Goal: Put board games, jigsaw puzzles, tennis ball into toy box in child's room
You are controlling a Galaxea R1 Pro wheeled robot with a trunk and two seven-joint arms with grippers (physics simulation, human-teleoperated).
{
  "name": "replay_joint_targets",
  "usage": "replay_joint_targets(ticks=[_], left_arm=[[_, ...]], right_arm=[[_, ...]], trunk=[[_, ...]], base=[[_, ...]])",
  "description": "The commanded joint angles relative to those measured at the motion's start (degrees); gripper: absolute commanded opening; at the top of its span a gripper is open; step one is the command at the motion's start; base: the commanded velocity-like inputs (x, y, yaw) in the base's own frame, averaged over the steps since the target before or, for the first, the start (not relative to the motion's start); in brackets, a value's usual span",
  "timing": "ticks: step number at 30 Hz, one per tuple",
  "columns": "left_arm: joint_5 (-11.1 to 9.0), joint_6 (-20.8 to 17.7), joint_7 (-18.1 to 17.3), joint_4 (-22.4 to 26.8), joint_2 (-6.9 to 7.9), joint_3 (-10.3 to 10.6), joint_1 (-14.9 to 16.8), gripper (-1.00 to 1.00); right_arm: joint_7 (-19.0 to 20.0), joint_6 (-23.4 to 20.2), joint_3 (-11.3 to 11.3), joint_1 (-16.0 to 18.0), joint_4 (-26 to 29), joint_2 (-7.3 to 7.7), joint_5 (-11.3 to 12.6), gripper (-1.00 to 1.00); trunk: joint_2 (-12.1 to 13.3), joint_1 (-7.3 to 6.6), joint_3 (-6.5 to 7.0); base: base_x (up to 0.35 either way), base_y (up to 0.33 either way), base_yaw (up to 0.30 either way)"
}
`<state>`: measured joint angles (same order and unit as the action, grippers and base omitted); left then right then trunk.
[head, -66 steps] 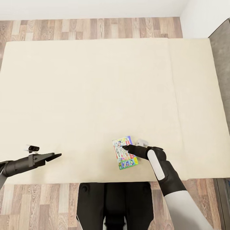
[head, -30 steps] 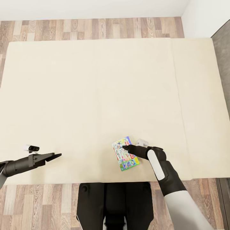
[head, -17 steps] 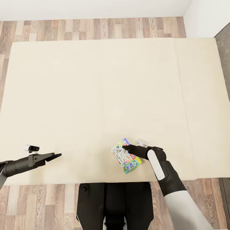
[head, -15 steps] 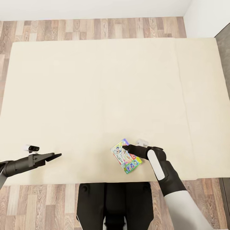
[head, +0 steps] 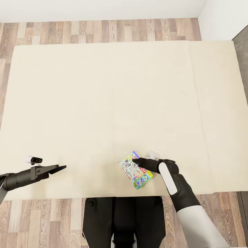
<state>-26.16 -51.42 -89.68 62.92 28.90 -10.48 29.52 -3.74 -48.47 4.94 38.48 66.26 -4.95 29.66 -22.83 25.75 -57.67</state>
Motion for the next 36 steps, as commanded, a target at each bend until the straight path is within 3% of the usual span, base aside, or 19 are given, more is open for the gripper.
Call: replay_joint_targets(ticks=[1, 17, 25, 36], left_arm=[[-0.01, -0.61, -0.19, 0.01, 0.02, 0.02, 0.01, 1.00], [-0.01, -0.60, -0.15, 0.01, 0.02, 0.02, 0.01, 1.00], [0.03, -0.61, -0.15, 0.01, 0.02, 0.02, 0.01, 1.00], [-0.01, -0.60, -0.15, 0.01, 0.02, 0.02, 0.01, 1.00]], right_arm=[[-0.39, -0.22, -0.01, 0.02, -0.34, 0.00, 0.45, 1.00], [-0.26, -3.63, -0.60, 0.06, -2.40, 0.71, 0.63, 1.00], [-0.13, -6.48, -0.55, 0.07, -2.37, 0.51, 0.65, 1.00], [0.08, -6.97, -0.26, 0.10, -2.44, -0.01, 0.72, 1.00]], trunk=[[-0.09, 0.03, -0.06], [-0.09, 0.03, -0.06], [-0.09, 0.03, -0.06], [-0.09, 0.03, -0.06]], base=[[0.000, 0.000, 0.000], [0.000, 0.000, 0.000], [0.000, 0.000, 0.000], [0.000, 0.000, 0.000]])
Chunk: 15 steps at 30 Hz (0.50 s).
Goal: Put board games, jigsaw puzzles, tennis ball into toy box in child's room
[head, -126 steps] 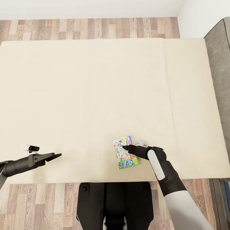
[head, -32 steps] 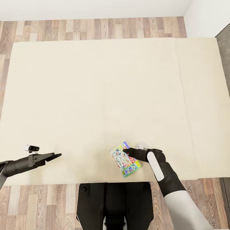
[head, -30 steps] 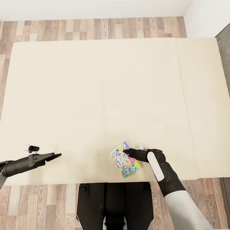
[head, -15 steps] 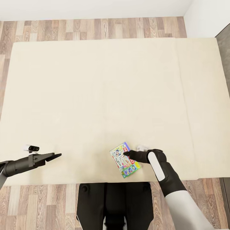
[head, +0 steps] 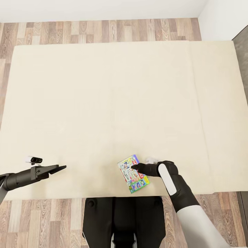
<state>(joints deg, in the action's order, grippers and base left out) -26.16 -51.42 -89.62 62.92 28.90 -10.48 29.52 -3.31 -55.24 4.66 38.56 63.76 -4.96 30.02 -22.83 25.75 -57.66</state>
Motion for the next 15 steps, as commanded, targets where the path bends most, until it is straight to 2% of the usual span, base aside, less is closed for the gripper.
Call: replay_joint_targets(ticks=[1, 8, 12, 15], left_arm=[[-0.01, -0.61, -0.20, 0.01, 0.02, 0.02, 0.01, 1.00], [0.01, -0.61, -0.20, 0.01, 0.02, 0.02, 0.01, 1.00], [-0.01, -0.61, -0.20, 0.01, 0.02, 0.02, 0.01, 1.00], [-0.02, -0.61, -0.21, 0.01, 0.02, 0.02, 0.01, 1.00]], right_arm=[[-0.33, -0.21, 0.04, 0.02, 0.05, -0.05, 0.37, 1.00], [0.15, -0.27, 0.08, 0.02, -0.03, -0.19, 0.46, 1.00], [4.71, -0.18, 0.15, 0.02, -0.32, -0.22, 0.43, 1.00], [5.91, -0.15, 0.16, 0.02, -0.91, -0.20, 0.40, 1.00]], trunk=[[-0.09, 0.03, -0.06], [-0.09, 0.03, -0.06], [-0.09, 0.03, -0.06], [-0.09, 0.03, -0.06]], base=[[0.000, 0.000, 0.000], [0.000, 0.000, 0.000], [0.000, 0.000, 0.000], [0.000, 0.000, 0.000]])
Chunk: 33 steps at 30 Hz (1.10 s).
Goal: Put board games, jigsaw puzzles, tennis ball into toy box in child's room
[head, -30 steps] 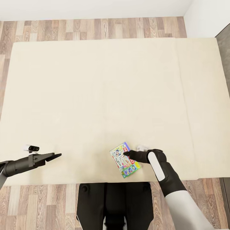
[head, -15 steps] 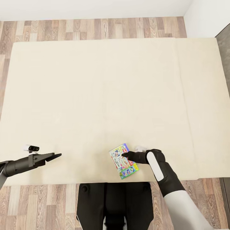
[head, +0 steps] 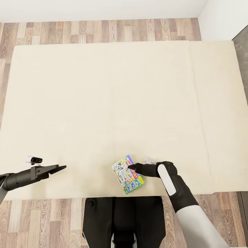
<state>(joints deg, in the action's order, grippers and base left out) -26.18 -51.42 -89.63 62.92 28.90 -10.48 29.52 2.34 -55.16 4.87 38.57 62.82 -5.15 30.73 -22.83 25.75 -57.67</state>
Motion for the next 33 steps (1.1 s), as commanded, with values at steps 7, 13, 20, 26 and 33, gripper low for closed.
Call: replay_joint_targets(ticks=[7, 13, 20, 26, 33], left_arm=[[0.02, -0.61, -0.21, 0.01, 0.02, 0.02, 0.01, 1.00], [0.00, -0.61, -0.20, 0.01, 0.02, 0.02, 0.01, 1.00], [0.01, -0.60, -0.21, 0.01, 0.02, 0.02, 0.01, 1.00], [0.05, -0.61, -0.20, 0.01, 0.02, 0.02, 0.01, 1.00], [0.03, -0.61, -0.19, 0.01, 0.02, 0.02, 0.01, 1.00]], right_arm=[[1.03, -0.15, -0.07, 0.01, -0.63, -0.03, -0.31, 1.00], [1.08, -0.11, -0.11, 0.01, -0.76, 0.03, -0.31, 1.00], [1.08, 0.10, -0.12, 0.01, -1.63, 0.05, -0.32, 1.00], [1.09, 0.27, -0.12, 0.01, -2.13, 0.04, -0.33, 1.00], [1.09, 0.49, -0.12, 0.01, -2.25, 0.05, -0.39, 1.00]], trunk=[[-0.09, 0.03, -0.06], [-0.09, 0.03, -0.06], [-0.09, 0.03, -0.06], [-0.09, 0.03, -0.06], [-0.09, 0.03, -0.06]], base=[[0.000, 0.000, 0.000], [0.000, 0.000, 0.000], [0.000, 0.000, 0.000], [0.000, 0.000, 0.000], [0.000, 0.000, 0.000]])
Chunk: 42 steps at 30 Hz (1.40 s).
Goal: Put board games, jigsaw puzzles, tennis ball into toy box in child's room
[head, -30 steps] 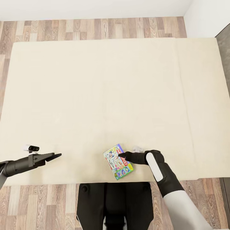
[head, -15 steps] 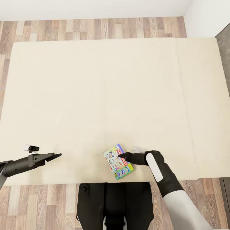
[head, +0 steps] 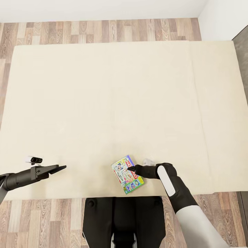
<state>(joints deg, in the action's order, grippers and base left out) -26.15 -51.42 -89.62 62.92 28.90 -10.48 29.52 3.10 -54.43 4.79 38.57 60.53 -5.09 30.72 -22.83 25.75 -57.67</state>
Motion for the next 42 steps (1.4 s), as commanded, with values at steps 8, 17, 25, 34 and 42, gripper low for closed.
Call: replay_joint_targets(ticks=[8, 17, 25, 34, 42], left_arm=[[-0.01, -0.61, -0.20, 0.01, 0.02, 0.02, 0.01, 1.00], [-0.01, -0.61, -0.20, 0.01, 0.02, 0.02, 0.01, 1.00], [-0.02, -0.61, -0.21, 0.01, 0.02, 0.02, 0.01, 1.00], [-0.01, -0.61, -0.21, 0.01, 0.02, 0.02, 0.01, 1.00], [0.01, -0.61, -0.20, 0.01, 0.02, 0.02, 0.01, 1.00]], right_arm=[[0.33, -0.15, 0.03, 0.01, 0.03, -0.01, -0.47, 1.00], [0.33, -0.15, 0.04, 0.01, 0.02, -0.08, -0.41, 1.00], [0.33, -0.15, 0.04, 0.01, 0.02, -0.10, -0.47, 1.00], [0.33, -0.15, 0.04, 0.01, 0.02, -0.10, -0.45, 1.00], [0.33, -0.15, 0.04, 0.01, 0.02, -0.10, -0.49, 1.00]], trunk=[[-0.09, 0.04, -0.06], [-0.09, 0.04, -0.06], [-0.09, 0.04, -0.06], [-0.09, 0.04, -0.06], [-0.09, 0.04, -0.06]], base=[[0.000, 0.000, 0.000], [0.000, 0.056, 0.000], [0.000, 0.050, 0.000], [0.000, 0.055, 0.000], [0.000, 0.036, 0.000]])
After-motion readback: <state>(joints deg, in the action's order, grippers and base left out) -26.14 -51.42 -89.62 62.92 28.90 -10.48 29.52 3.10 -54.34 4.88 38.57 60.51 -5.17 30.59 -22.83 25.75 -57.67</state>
